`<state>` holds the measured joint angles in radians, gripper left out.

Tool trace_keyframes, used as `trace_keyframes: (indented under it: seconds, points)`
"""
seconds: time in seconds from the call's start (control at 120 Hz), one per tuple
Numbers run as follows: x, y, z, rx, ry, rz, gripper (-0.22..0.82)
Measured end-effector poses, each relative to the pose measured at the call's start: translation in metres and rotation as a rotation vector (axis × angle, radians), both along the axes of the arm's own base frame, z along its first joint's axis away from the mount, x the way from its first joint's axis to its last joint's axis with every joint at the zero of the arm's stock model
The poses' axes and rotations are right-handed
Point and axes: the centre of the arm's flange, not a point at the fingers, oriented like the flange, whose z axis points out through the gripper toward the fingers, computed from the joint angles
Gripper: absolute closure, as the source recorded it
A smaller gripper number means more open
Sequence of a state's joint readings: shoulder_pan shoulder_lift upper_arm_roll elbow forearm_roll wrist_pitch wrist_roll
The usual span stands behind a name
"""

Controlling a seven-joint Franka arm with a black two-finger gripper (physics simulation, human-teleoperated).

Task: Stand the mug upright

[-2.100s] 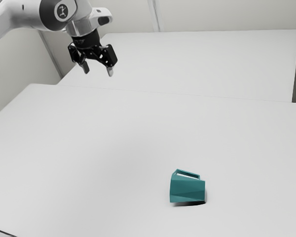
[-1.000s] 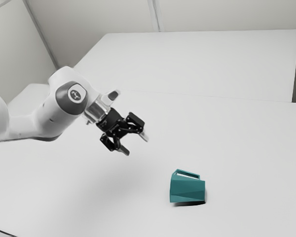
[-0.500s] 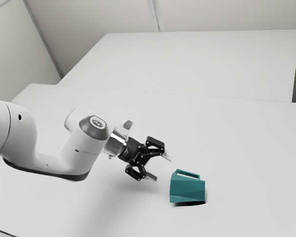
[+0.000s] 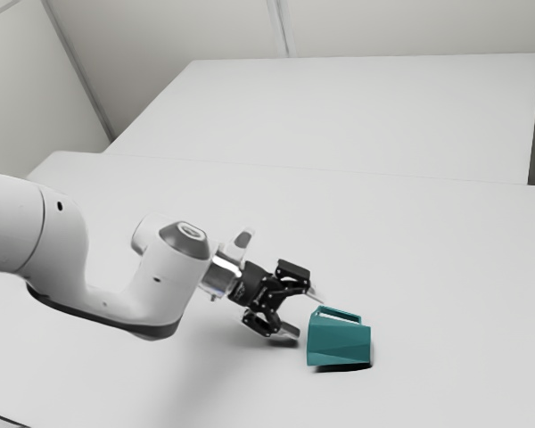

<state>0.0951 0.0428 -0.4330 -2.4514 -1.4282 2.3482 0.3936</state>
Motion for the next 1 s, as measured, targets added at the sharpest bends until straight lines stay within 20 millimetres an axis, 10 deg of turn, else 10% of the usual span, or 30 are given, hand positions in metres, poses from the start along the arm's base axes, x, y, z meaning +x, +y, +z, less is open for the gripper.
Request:
trace_keyframes:
  seconds: [0.267, 1.0]
  points:
    - [-0.004, -0.046, -0.009, -0.041, -0.030, -0.110, 0.02]
    - [0.007, -0.053, 0.009, -0.087, -0.190, -0.186, 0.73]
